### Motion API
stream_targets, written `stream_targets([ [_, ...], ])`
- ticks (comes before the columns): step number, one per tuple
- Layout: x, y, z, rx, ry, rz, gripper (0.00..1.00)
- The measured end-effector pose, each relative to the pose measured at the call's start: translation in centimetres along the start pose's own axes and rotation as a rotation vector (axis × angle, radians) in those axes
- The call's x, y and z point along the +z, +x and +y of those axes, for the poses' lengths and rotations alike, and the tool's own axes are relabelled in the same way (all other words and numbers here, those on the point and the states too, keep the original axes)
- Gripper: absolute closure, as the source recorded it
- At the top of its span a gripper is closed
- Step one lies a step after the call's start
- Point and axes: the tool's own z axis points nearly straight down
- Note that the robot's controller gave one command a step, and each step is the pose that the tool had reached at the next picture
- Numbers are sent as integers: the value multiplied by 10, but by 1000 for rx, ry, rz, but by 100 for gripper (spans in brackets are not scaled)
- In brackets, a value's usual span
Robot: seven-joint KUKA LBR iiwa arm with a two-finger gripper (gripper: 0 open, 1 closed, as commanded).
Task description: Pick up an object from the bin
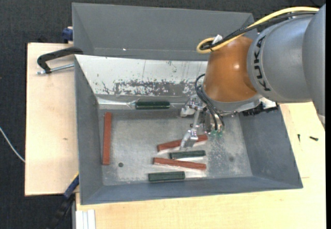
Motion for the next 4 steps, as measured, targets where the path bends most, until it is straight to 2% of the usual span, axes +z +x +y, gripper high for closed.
stream_targets([
  [1, 19, -5, -1, -31, -3, -4, 0],
  [2, 25, -3, 10, 95, 9, 25, 100],
  [4, 24, -2, 8, 94, 6, 21, 100],
])
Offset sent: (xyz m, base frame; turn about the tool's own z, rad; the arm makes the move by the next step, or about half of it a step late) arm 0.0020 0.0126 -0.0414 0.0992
